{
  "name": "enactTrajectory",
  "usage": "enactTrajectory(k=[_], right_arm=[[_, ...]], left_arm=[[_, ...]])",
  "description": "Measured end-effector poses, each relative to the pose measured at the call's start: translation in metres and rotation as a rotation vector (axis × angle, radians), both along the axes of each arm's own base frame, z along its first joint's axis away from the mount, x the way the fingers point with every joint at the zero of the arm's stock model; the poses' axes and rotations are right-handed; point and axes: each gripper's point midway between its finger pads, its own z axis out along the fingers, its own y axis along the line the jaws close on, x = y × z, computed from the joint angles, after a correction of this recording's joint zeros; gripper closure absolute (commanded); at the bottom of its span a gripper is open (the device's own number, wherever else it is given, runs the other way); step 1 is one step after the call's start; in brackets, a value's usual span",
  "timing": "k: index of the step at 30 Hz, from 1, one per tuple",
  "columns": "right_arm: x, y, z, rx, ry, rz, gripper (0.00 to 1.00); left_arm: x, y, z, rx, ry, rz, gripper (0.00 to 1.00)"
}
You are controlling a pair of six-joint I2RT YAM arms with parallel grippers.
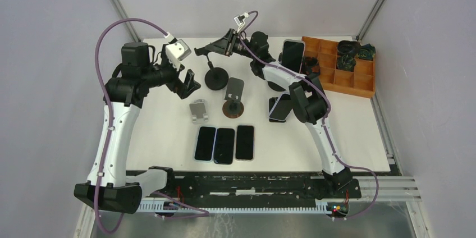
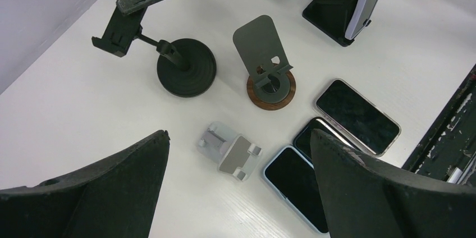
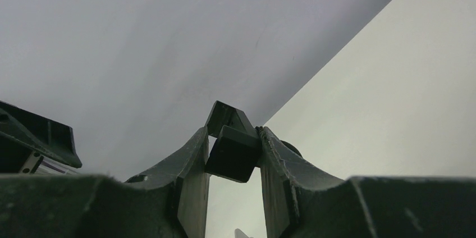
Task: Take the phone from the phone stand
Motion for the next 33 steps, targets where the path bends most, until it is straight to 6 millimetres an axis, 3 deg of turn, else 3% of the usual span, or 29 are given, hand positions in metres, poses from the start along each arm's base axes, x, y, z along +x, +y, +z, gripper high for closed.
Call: enactTrajectory(k=[2,9,12,14,18,22,24,28,31,33], right_arm=[[0.000,0.000,0.004,0.021,0.000,0.001,0.99],[0.001,-0.001,-0.002,0.025,0.015,0.002,0.81],[0.002,-0.002,-0.007,0.020,0.022,0.000,0.62],[0.003,-0.004,-0.011,0.015,0.028,-0.006,0.42],[0.010,-0.014,-0.018,0.000,0.030,-0.035,0.20],[0.011,-0.029,-0.041,-0.100,0.049,-0.087,0.02],[0.012,-0.036,-0.046,-0.154,0.043,-0.117,0.02],[0.010,-0.049,-0.037,-0.254,-0.005,-0.184,0.02],[0.003,-0.063,-0.014,-0.301,-0.068,-0.231,0.02],[-0.004,-0.068,0.013,-0.305,-0.134,-0.247,0.02]], left_arm=[[0.000,0.000,0.000,-0.001,0.000,-0.002,0.00],[-0.003,-0.001,0.000,-0.004,-0.002,-0.005,0.00],[-0.003,-0.001,0.001,-0.004,-0.006,-0.005,0.00],[-0.004,-0.001,0.001,-0.005,-0.007,-0.005,0.00],[-0.004,-0.001,0.001,-0.005,-0.007,-0.005,0.00],[-0.004,-0.001,0.001,-0.005,-0.007,-0.005,0.00],[-0.004,-0.001,0.002,-0.005,-0.008,-0.005,0.00],[-0.004,-0.001,0.002,-0.006,-0.010,-0.005,0.00],[-0.005,-0.001,0.003,-0.008,-0.012,-0.004,0.00],[-0.006,-0.001,0.005,-0.009,-0.016,-0.004,0.00]])
